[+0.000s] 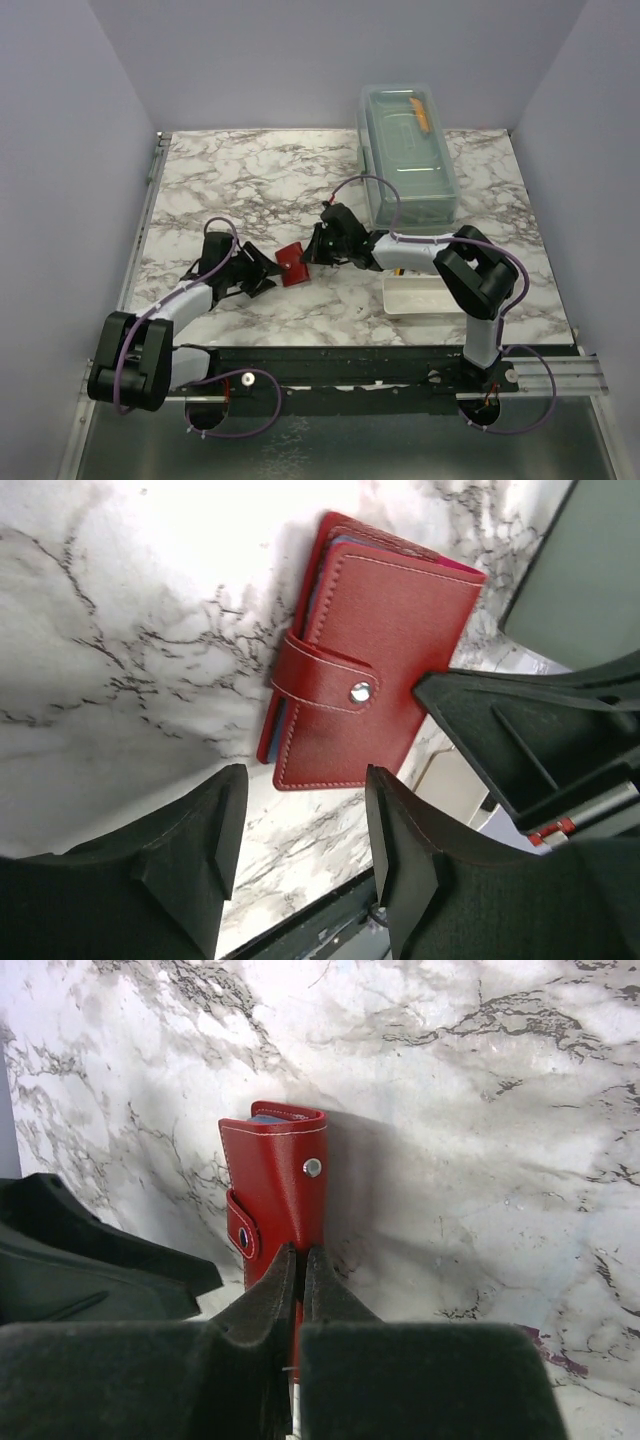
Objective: Put the credit cards into the card holder
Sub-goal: Open the card holder at the center of the board.
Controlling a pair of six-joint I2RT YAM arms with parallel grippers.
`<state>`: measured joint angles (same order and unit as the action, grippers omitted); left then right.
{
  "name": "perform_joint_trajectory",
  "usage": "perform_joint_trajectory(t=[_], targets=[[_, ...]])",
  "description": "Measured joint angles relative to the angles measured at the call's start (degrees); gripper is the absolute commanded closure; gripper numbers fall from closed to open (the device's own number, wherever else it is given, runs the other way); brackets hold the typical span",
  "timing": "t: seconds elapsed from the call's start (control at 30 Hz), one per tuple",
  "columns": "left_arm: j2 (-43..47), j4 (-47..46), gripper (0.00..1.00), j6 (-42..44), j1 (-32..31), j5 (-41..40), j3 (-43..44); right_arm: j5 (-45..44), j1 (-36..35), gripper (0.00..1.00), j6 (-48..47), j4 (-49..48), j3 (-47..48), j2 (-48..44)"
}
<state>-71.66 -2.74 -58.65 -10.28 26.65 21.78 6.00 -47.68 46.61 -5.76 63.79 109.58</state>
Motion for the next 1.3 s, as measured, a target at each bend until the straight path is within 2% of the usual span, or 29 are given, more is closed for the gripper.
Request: perform_joint_trajectory(t=[0.1, 0.2, 0.37, 0.57, 0.93, 1.03, 1.17, 1.3], targets=[[3.4, 6.1, 0.43, 1.6, -1.1, -3.5, 2.6, -0.3, 0.0, 1.0, 0.0, 0.0, -0.1, -0.3], [2.8, 14.4, 0.47, 3.1, -4.6, -10.2, 9.9, -0.6, 0.0, 1.0, 0.0, 0.1, -0.2, -0.3], [-3.8, 20.0, 0.53, 3.7, -10.2, -17.6, 20.1, -1.2, 0.0, 1.0, -0.2, 0.1, -0.6, -0.9], [-10.8, 24.3, 0.56, 3.3, -16.3, -23.3, 23.2, -2.2, 0.0, 1.0, -0.4, 0.2, -1.3, -2.0], [-16.5, 26.9, 0.54, 2.8, -19.5, -27.8, 27.8, -3.8, 0.2, 1.0, -1.3, -0.6, -3.1, -2.6], [-17.0, 27.8, 0.51, 3.1, -19.6, -28.6, 28.7, -3.8, 0.2, 1.0, -1.3, -0.7, -3.1, -2.6], [-17.6, 29.0, 0.41, 4.1, -19.6, -28.9, 29.5, -3.9, 0.2, 1.0, -1.3, -0.7, -3.2, -2.6], [-17.5, 29.4, 0.39, 5.6, -19.5, -29.6, 29.6, -4.2, 0.2, 1.0, -1.3, -0.6, -3.2, -2.6]])
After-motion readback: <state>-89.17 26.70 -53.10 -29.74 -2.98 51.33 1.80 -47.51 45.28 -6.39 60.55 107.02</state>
